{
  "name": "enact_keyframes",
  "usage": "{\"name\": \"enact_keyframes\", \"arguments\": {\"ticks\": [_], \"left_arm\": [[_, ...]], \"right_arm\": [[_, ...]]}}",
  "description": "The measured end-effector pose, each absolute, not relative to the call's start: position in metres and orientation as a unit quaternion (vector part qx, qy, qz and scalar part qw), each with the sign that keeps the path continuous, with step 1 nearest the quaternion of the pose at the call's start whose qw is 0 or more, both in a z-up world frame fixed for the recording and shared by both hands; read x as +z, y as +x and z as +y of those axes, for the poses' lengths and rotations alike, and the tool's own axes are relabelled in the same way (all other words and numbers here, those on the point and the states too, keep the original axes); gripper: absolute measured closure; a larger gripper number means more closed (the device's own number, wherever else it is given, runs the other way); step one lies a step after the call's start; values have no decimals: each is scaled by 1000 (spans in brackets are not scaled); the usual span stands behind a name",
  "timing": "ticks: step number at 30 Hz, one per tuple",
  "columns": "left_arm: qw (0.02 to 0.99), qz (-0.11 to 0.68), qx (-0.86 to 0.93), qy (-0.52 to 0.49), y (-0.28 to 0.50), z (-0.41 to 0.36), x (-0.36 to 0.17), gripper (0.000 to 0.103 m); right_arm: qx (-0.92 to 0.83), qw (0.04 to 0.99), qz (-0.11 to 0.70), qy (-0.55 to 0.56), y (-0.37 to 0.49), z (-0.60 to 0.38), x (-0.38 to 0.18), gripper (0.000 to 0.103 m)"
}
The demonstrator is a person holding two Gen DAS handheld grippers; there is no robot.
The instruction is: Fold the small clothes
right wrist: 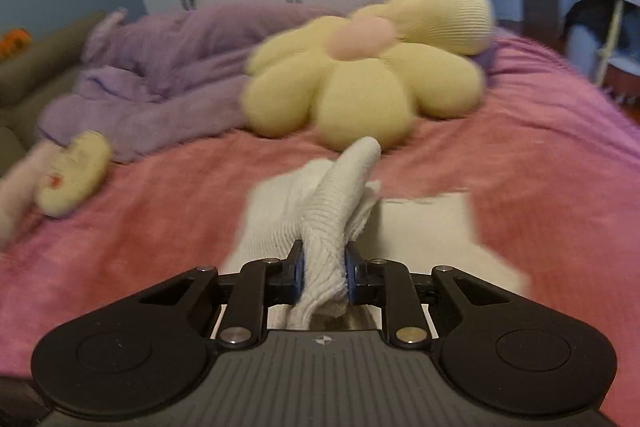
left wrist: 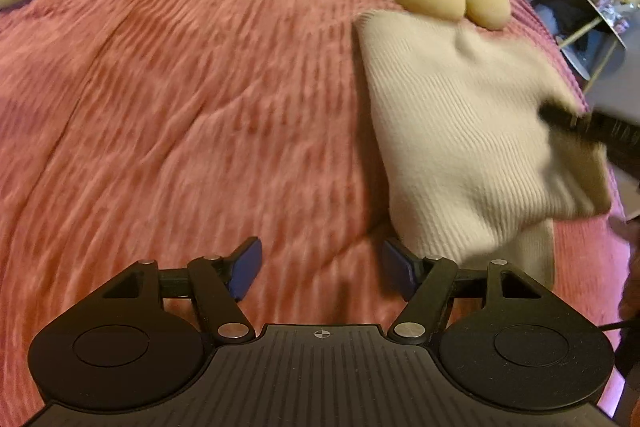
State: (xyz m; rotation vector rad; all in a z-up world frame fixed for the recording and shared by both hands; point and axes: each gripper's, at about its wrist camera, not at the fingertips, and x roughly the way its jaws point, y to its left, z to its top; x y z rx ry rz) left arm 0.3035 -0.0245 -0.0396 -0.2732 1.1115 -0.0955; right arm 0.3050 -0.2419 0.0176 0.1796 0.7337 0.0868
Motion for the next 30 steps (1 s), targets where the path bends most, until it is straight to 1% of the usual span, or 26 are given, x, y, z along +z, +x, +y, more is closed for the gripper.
{"name": "enact_keyframes", "arguments": {"ticks": [2, 3, 4, 5, 6, 7, 9, 11, 13, 14, 15, 16, 18, 21, 24, 26, 29, 30], "left_arm": [[836, 531, -50, -130, 309, -33, -43, 31], [834, 533, -56, -131, 311, -37, -44, 31], [834, 533, -62, -131, 313, -41, -44, 31], [834, 532, -69, -127, 315, -46, -43, 31], [836, 531, -74, -121, 316, -50, -42, 31], [838, 529, -76, -112, 317, -54, -43, 31], [838, 530, -77, -101, 321, -59, -46, 31], [836, 534, -74, -104, 323, -62, -48, 31], [834, 537, -71, -105, 324, -65, -50, 30], [834, 538, -68, -102, 325, -66, -51, 30], [833, 539, -65, -101, 326, -67, -51, 30], [831, 543, -61, -101, 327, -67, -51, 30], [830, 545, -57, -104, 327, -66, -48, 30], [836, 539, -45, -91, 326, -67, -38, 29], [839, 535, -50, -92, 330, -71, -32, 26], [835, 540, -54, -91, 334, -78, -36, 25], [829, 551, -52, -83, 339, -86, -43, 25], [829, 550, -51, -82, 339, -86, -42, 25]], "right_arm": [[25, 913, 394, 107, 309, -263, 0, 83], [22, 899, 421, 116, 313, -272, -14, 80], [16, 884, 450, 129, 317, -280, -29, 80], [12, 873, 466, 145, 317, -287, -39, 79], [17, 867, 465, 178, 313, -296, -44, 76], [27, 863, 457, 213, 310, -303, -45, 72], [51, 854, 445, 264, 304, -314, -47, 50], [63, 847, 450, 276, 304, -317, -52, 49], [74, 839, 457, 285, 308, -314, -61, 50], [82, 837, 461, 284, 310, -312, -63, 56], [84, 838, 461, 280, 312, -310, -64, 74], [83, 840, 463, 270, 314, -308, -64, 86], [77, 856, 451, 240, 309, -304, -54, 88], [50, 902, 396, 163, 290, -299, -26, 90], [7, 919, 374, 127, 279, -299, -14, 90], [-6, 917, 389, 86, 279, -295, -24, 90], [-1, 890, 441, 117, 286, -301, -51, 89], [1, 889, 443, 112, 287, -300, -53, 88]]}}
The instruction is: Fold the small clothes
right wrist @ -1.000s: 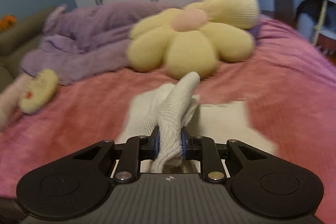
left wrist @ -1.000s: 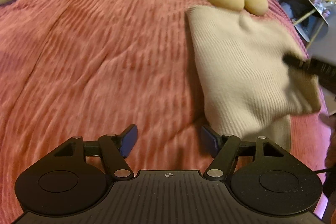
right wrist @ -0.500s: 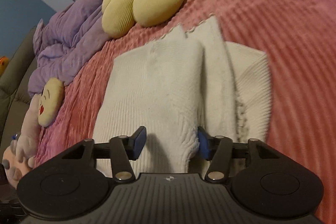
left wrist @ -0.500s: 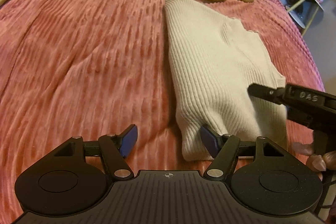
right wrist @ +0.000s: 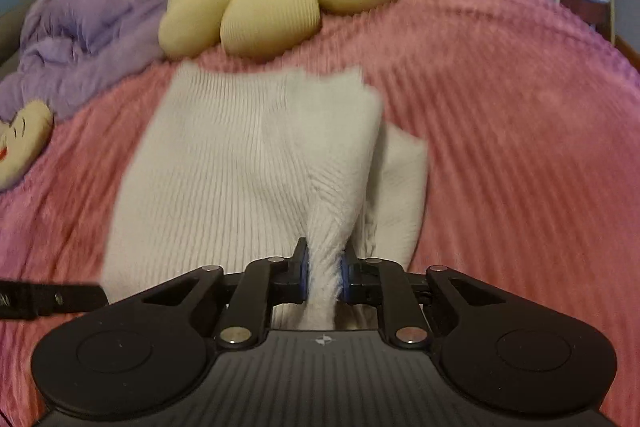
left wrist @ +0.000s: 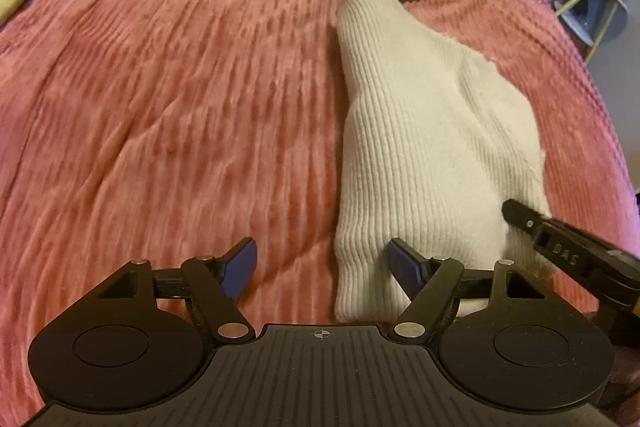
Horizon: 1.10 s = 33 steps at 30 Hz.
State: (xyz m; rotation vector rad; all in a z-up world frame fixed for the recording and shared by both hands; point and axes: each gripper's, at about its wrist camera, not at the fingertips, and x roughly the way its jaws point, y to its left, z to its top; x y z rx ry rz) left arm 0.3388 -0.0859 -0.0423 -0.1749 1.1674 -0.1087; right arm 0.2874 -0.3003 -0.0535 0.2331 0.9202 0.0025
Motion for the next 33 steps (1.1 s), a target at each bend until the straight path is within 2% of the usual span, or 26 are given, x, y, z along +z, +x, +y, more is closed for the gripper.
{"name": "enact_keyframes", "arguments": {"ticks": [2, 5, 11, 13, 14, 15, 17, 18, 21, 23, 25, 27, 31, 33], "left_arm": [[835, 542, -52, -78, 339, -84, -38, 25], [845, 528, -46, -71, 344, -83, -31, 25], [848, 524, -44, -71, 374, -95, -30, 24], [848, 525, -44, -63, 379, -101, -31, 24], [848, 524, -46, -60, 381, -103, -31, 23], [848, 524, -47, -59, 381, -104, -31, 23], [848, 525, -48, -56, 383, -106, -30, 23], [848, 524, -51, -56, 383, -107, -29, 23], [850, 520, -59, -54, 385, -110, -26, 22], [849, 523, -61, -42, 389, -115, -28, 21], [845, 530, -59, -38, 393, -115, -32, 21], [848, 526, -55, -37, 393, -113, -28, 21], [857, 505, -71, -72, 392, -111, -11, 21], [856, 503, -91, -73, 397, -119, -10, 19]], "right_arm": [[7, 887, 448, 108, 288, -301, -48, 86], [-1, 892, 431, 134, 284, -310, -31, 72], [0, 894, 417, 167, 310, -316, -28, 60], [-2, 883, 437, 168, 322, -314, -40, 60], [0, 880, 444, 168, 325, -313, -44, 64], [-1, 880, 445, 166, 325, -312, -48, 76], [6, 891, 429, 147, 319, -307, -44, 91], [4, 899, 417, 136, 314, -305, -39, 92], [-43, 914, 389, 108, 301, -306, -29, 92], [-71, 902, 411, 110, 301, -312, -38, 92], [-65, 890, 442, 88, 306, -311, -52, 85], [-63, 898, 432, 57, 306, -306, -42, 68], [-61, 924, 371, 71, 299, -309, -11, 67], [-32, 925, 368, 88, 300, -309, -7, 69]]}}
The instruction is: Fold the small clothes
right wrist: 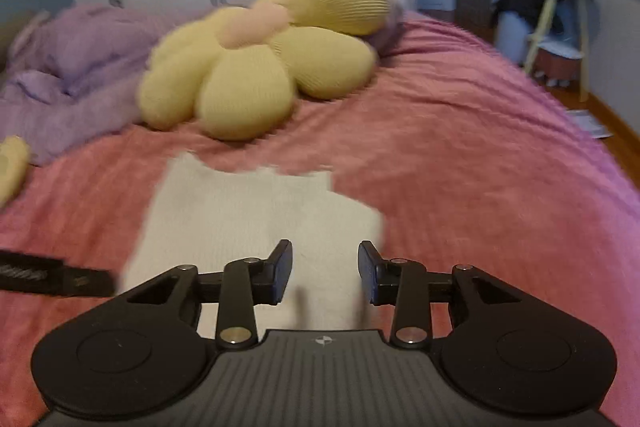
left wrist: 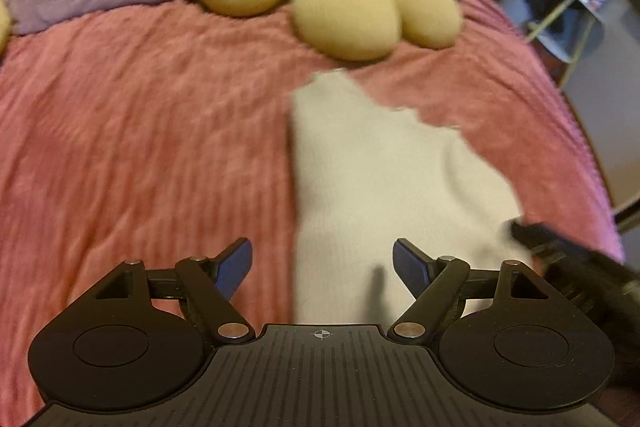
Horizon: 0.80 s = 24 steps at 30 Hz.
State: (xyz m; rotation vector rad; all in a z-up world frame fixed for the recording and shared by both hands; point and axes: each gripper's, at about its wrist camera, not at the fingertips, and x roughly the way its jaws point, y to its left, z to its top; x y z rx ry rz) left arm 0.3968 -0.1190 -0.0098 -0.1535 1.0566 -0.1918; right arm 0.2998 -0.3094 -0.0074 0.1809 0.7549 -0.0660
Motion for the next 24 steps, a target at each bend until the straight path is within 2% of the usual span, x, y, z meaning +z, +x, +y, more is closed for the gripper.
{"name": "enact_keyframes", "arguments": {"ticks": [3, 6, 8, 12, 20, 24], "left_arm": [[849, 518, -98, -42, 404, -134, -23, 19], [834, 544, -87, -15, 410, -139, -51, 16], [836, 542, -86, -2, 412, -138, -68, 4], [826, 555, -88, -46, 419, -124, -87, 0], [830, 544, -101, -66, 396, -105, -62, 2], [834, 541, -93, -55, 382, -100, -55, 2]], "right_arm": [[16, 916, 391, 90, 305, -297, -15, 79], [45, 898, 431, 76, 310, -285, -33, 80], [54, 883, 462, 57, 313, -278, -49, 82], [74, 885, 459, 21, 320, -272, -60, 82], [37, 873, 441, 203, 268, -321, -23, 78], [27, 844, 465, 267, 238, -329, -33, 78]]}}
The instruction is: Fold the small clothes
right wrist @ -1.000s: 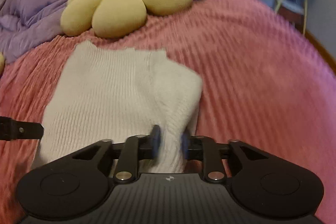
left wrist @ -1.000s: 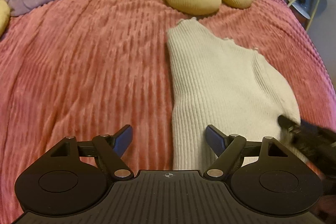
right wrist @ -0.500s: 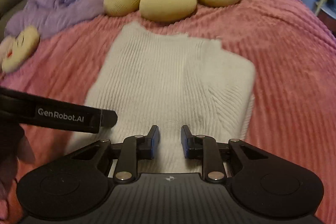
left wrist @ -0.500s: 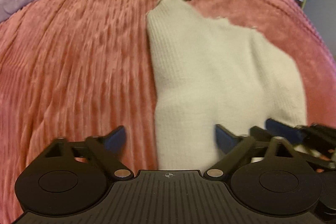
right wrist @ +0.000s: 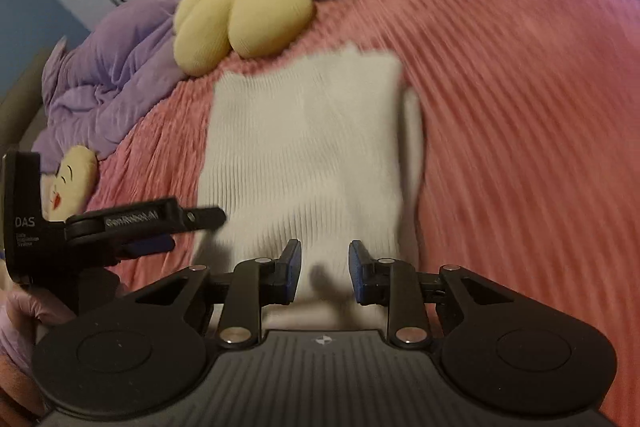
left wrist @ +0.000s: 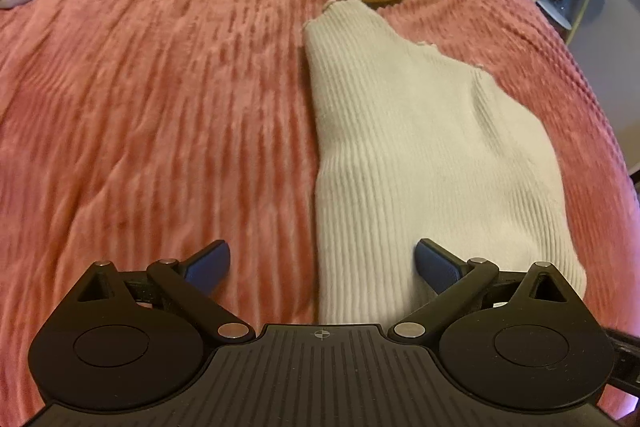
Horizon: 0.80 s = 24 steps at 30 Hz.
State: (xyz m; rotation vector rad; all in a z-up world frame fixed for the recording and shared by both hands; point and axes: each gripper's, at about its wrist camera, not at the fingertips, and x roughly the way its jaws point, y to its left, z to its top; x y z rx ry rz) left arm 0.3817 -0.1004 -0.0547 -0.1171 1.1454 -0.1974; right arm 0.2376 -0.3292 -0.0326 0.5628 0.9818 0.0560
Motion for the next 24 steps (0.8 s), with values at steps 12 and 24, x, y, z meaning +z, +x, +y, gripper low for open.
{"name": "enact_keyframes", "arguments": {"ticks": [12, 24], "left_arm": [[830, 549, -81, -64, 369, -97, -53, 2], [832, 546, -84, -47, 369, -95, -46, 2]], "right_arm": [[-4, 802, 456, 386, 223, -342, -59, 61], [-14, 797, 436, 417, 233, -336, -68, 96]]}}
